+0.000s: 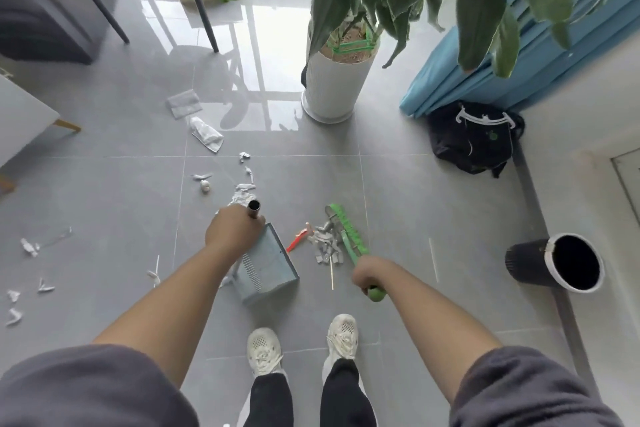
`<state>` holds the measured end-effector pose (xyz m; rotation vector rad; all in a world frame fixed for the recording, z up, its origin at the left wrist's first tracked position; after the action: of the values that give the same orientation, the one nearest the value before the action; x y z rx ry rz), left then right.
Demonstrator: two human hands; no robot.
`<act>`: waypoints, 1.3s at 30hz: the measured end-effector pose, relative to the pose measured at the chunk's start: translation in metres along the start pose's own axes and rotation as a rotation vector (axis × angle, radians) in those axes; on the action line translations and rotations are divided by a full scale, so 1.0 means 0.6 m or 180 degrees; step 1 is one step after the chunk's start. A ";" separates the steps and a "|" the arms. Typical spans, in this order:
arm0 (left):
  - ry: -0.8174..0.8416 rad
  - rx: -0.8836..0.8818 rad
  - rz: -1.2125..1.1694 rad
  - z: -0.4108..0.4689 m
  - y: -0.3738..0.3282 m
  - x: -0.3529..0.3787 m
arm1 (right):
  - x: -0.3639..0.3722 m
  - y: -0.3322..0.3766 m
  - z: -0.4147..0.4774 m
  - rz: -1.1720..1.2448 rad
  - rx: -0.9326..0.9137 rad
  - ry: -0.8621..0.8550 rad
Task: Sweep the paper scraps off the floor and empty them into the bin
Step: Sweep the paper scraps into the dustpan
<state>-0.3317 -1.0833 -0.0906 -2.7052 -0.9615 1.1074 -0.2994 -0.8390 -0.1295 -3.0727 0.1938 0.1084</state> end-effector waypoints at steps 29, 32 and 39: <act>0.0026 0.0357 0.0065 -0.005 0.040 -0.012 | -0.088 -0.005 -0.099 0.1370 -0.0409 0.0125; -0.0030 0.0278 0.0007 -0.009 0.050 -0.024 | -0.067 0.006 -0.087 0.0795 -0.0243 -0.0185; 0.0033 0.0133 0.0052 0.006 0.102 -0.012 | 0.003 0.030 -0.043 -0.0005 0.0091 -0.0182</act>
<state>-0.3060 -1.1374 -0.1062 -2.6878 -0.9059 1.1025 -0.2985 -0.8588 -0.1047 -3.0366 0.1884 0.1914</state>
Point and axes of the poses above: each hand's wrist, its own z-axis towards the middle knuckle, its own x-axis out of the palm, y = z × x, the point moved 2 cm from there along z, towards the middle knuckle, and after that the axes turned 13 degrees about y, right-handed, at the moved point
